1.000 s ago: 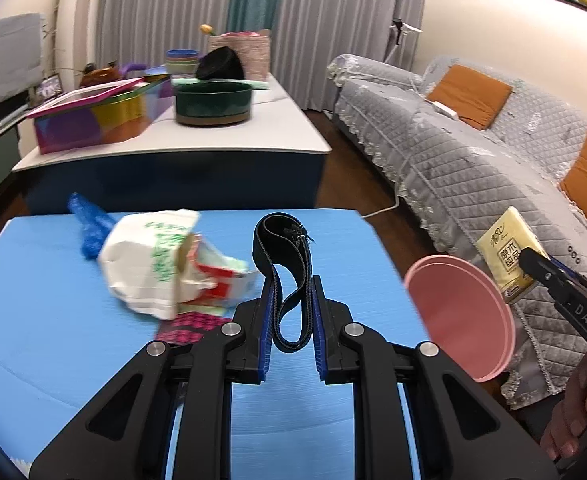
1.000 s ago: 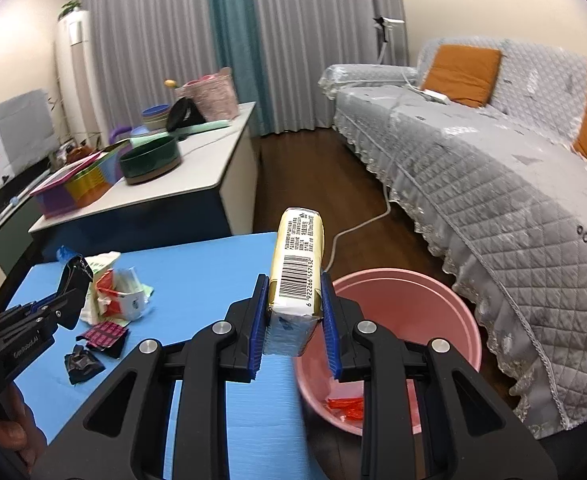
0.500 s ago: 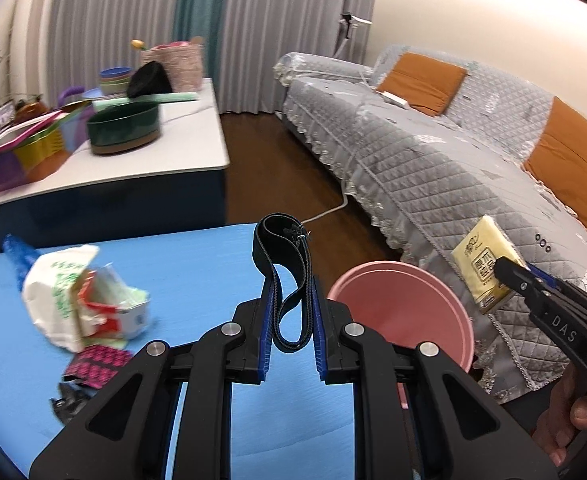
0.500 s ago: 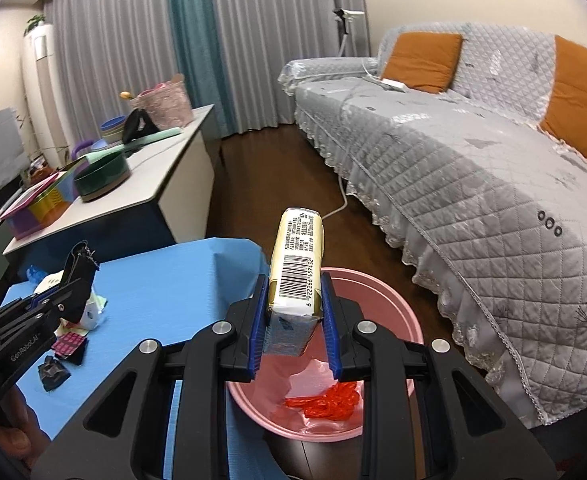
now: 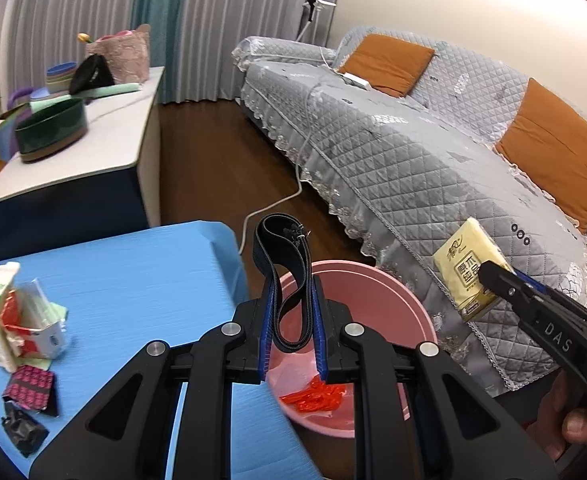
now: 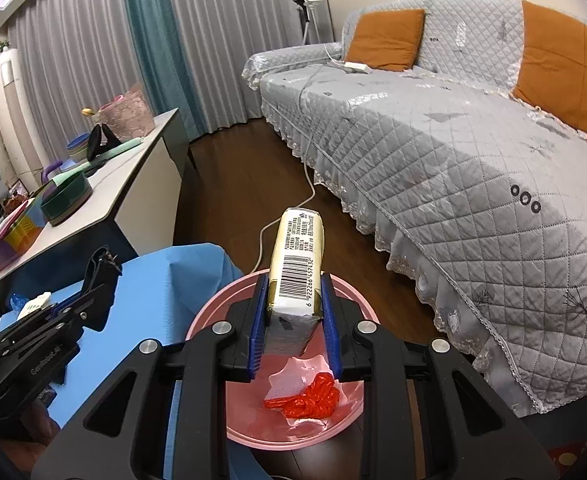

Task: Collect trash
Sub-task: 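Open both tools to drop the band and carton into the pink bin, then move both open tools back over the table toward the remaining trash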

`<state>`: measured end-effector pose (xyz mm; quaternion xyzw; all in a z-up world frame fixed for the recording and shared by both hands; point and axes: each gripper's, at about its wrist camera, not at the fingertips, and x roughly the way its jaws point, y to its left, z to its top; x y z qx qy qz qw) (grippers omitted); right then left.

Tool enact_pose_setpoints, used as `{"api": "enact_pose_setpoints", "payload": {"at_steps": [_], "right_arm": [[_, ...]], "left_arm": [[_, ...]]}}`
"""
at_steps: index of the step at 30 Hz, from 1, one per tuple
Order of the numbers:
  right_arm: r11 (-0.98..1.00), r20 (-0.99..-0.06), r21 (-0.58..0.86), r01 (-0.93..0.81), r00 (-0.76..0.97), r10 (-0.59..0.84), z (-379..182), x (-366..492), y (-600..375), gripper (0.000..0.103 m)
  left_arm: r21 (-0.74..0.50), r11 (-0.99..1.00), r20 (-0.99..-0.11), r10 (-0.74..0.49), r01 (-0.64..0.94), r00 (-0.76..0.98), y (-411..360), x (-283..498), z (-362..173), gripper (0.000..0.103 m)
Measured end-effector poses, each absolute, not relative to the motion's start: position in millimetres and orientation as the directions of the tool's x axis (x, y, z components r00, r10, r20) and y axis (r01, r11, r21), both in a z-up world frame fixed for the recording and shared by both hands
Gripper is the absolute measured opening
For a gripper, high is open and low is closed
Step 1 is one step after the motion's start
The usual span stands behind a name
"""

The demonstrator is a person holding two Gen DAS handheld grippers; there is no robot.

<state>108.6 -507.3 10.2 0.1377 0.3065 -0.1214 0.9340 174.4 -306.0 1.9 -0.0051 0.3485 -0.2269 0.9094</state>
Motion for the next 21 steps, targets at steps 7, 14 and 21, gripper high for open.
{"api": "enact_pose_setpoints", "payload": {"at_steps": [7,14,21], "right_arm": [[0.936,-0.621,0.173,0.308,0.771,-0.139,6,112,-507,0.026],[0.935,-0.634,0.174,0.31,0.762,-0.135,2,114,-509,0.026],[0.929,-0.642,0.163,0.332,0.75,-0.156,1,115,-510,0.055]], "left_arm": [[-0.163,0.886,-0.65,-0.428,0.435,0.628,-325,182,-5,0.017],[-0.167,0.88,-0.664,-0.433,0.444,0.61,-332,189,-9,0.017],[-0.199,0.871,-0.675,-0.454,0.45,0.581,-331,193,-11,0.049]]}}
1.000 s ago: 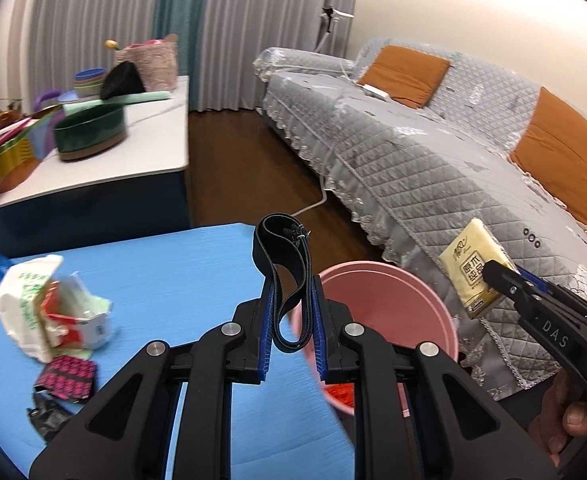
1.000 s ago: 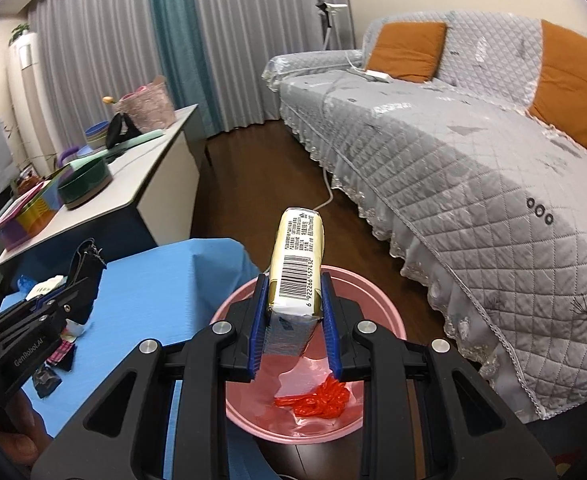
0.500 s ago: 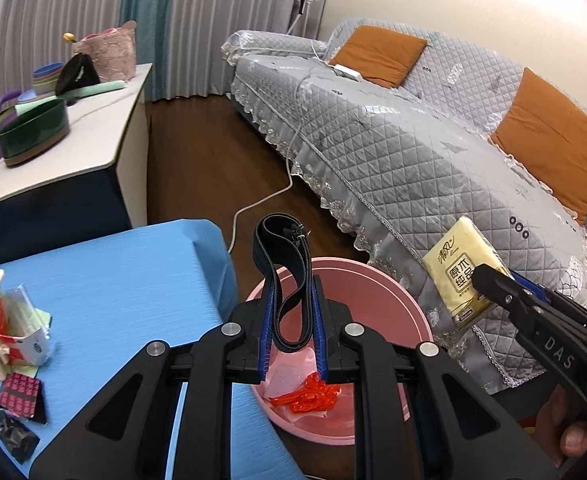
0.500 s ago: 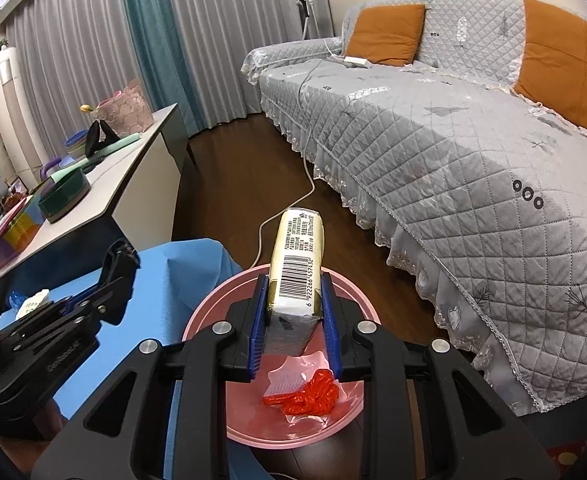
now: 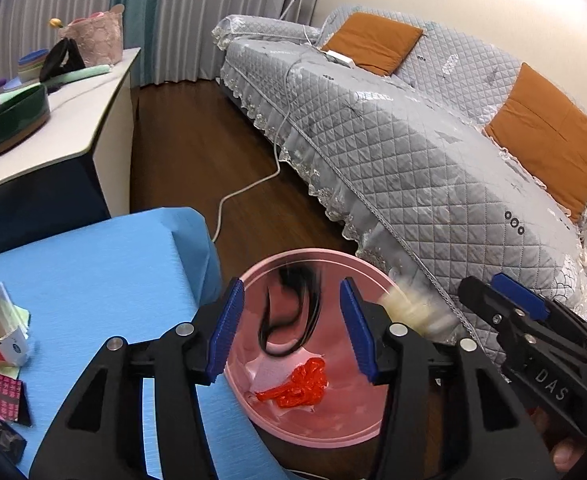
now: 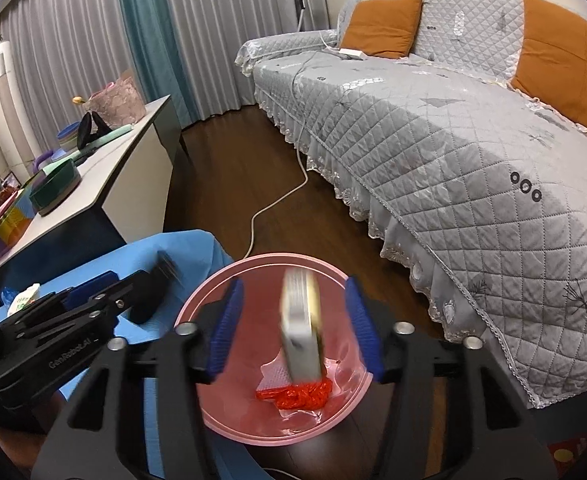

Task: Collect trash
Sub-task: 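Move both open tools back over the table toward the remaining trash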

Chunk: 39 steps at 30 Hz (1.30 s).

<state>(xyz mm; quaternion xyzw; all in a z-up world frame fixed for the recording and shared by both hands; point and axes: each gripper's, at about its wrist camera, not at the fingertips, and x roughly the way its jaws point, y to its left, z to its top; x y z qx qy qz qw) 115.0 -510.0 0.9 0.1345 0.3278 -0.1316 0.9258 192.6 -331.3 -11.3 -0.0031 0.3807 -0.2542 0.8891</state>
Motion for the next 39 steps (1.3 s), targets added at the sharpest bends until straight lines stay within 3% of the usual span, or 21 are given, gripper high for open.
{"api": "enact_pose_setpoints", "payload": {"at_steps": [14,26,39], "right_arm": [[0.937,-0.603,0.168,0.305,0.784,-0.147,15,112,-490,0.056],[0.98,-0.529,0.156,0.12,0.848,-0.02,33,109,-404,0.055],[0.981,-0.516,0.101,-0.167,0.834,0.196,25,113,-276,0.043]], "left_arm": [[-0.202,0.891,-0.642,-0.434,0.407,0.632,-282,171,12,0.049],[-0.192,0.927,-0.592,-0.372,0.323,0.715,-189,145,44,0.049],[-0.164,0.971,-0.552,-0.235,0.172,0.8,-61,132,68,0.047]]}}
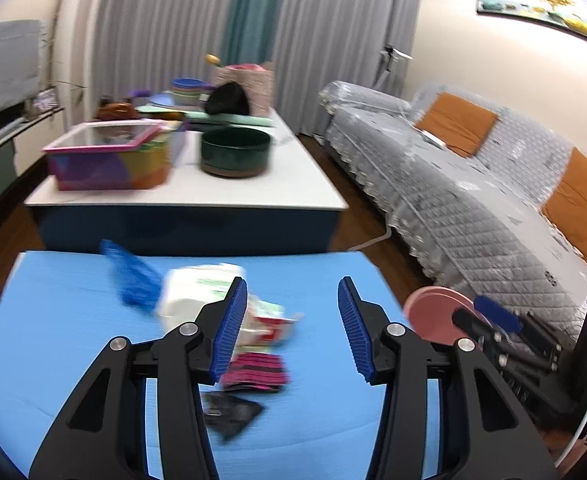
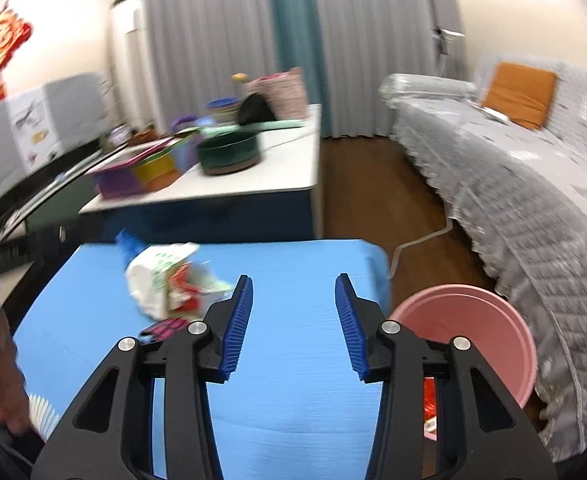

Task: Collect trash
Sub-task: 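Move both open tools back over the table toward the remaining trash, then grasp the blue plastic bag with the left tool while the right tool grasps the black wrapper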

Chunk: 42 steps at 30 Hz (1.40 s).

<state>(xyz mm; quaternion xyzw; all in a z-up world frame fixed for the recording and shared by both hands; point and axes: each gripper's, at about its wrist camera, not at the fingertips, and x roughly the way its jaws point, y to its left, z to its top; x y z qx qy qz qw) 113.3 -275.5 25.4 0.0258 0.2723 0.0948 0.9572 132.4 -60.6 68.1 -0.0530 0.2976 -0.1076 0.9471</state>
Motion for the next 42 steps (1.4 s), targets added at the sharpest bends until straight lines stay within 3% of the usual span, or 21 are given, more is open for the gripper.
{"api": "enact_pose_setpoints", "payload": {"at_steps": [11,20,33,42], "right_arm": [[0.915,-0.574,0.065,-0.399,0.735,0.361,-12,109,-176,0.042],[0.857,-0.657,0.02,-0.514,0.639,0.399,-56,116,-113,0.043],[0.837,-0.72,-0.065,-0.544,0.606,0.338,-90,131,-95,0.045],[0.833,-0.697,-0.07,-0.549,0.624,0.353,-84,129,-105,0.023]], "left_arm": [[-0.153,0.988,-0.546,-0.104,0.023,0.831,43,131,72,0.047],[-0.132,0.989,-0.539,-0.011,-0.071,0.842,102,156,70,0.047],[-0.222,0.972,-0.62,-0.079,-0.078,0.781,122,214,1,0.047],[-0.218,0.976,-0.655,-0.132,-0.018,0.744,86,256,-30,0.047]]}}
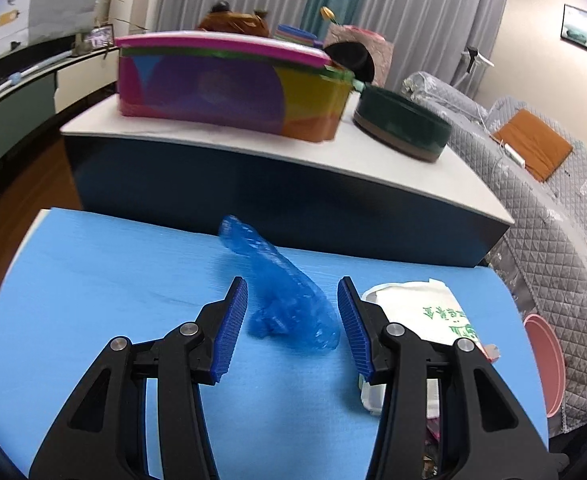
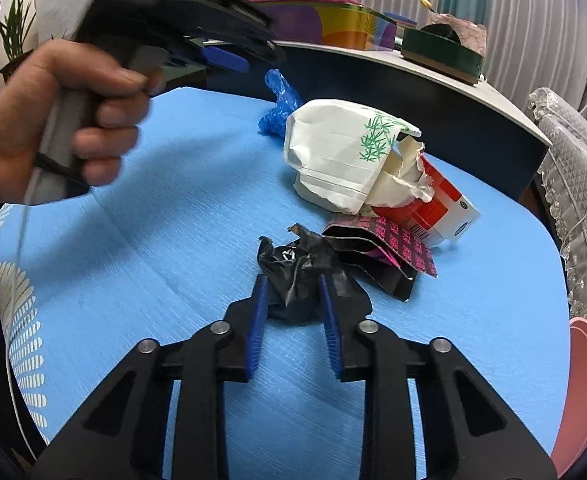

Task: Collect trash
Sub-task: 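Grasp the blue plastic bag with the left tool while the right tool grasps the black wrapper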

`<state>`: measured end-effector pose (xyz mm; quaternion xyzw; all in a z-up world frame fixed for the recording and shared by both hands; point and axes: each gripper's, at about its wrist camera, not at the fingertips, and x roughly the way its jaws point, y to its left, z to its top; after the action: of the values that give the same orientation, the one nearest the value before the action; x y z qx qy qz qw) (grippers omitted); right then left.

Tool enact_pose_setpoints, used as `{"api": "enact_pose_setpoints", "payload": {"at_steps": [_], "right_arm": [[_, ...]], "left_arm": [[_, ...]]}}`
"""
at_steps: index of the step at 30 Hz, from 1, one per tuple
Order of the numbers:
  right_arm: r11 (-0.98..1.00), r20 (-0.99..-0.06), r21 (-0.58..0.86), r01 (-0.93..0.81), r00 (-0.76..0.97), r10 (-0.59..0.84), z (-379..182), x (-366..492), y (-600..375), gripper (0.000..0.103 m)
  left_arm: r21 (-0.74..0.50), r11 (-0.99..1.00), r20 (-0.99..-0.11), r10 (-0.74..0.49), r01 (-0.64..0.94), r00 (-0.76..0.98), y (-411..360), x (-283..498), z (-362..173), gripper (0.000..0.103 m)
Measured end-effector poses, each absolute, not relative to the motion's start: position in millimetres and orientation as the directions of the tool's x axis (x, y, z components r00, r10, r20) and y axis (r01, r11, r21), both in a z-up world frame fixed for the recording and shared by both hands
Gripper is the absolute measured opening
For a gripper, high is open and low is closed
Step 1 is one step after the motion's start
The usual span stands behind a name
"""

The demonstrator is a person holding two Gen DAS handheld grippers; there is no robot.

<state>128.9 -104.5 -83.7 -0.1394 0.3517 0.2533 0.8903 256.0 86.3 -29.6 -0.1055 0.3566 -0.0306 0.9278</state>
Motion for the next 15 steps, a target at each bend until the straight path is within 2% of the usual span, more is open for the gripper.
{"api": "enact_pose_setpoints", "payload": {"at_steps": [4,5,6,9,15], "right_arm": [[0.834,-0.683,-0.072,-0.548,0.636,0.359,-80,127,-109,0.019],[0.835,-0.679,-0.066,-0.546,0.638,0.363,-79,127,-111,0.019],[0.836,-0.676,-0.062,-0.545,0.64,0.366,-77,126,-113,0.018],[0.84,-0.668,-0.056,-0.54,0.646,0.371,-74,125,-117,0.016],[0.844,-0.653,-0.037,-0.535,0.653,0.385,-65,123,-121,0.012]], "left_arm": [[-0.196,0.98,-0.68,-0.121,-0.02,0.723,78,268,-42,0.044],[-0.18,0.983,-0.691,-0.108,-0.025,0.715,76,270,-45,0.037],[-0.172,0.985,-0.7,-0.102,-0.028,0.707,75,273,-48,0.023],[-0.177,0.984,-0.708,-0.101,-0.036,0.699,78,272,-50,0.001],[-0.161,0.986,-0.687,-0.081,-0.042,0.722,80,260,-39,0.0]]}}
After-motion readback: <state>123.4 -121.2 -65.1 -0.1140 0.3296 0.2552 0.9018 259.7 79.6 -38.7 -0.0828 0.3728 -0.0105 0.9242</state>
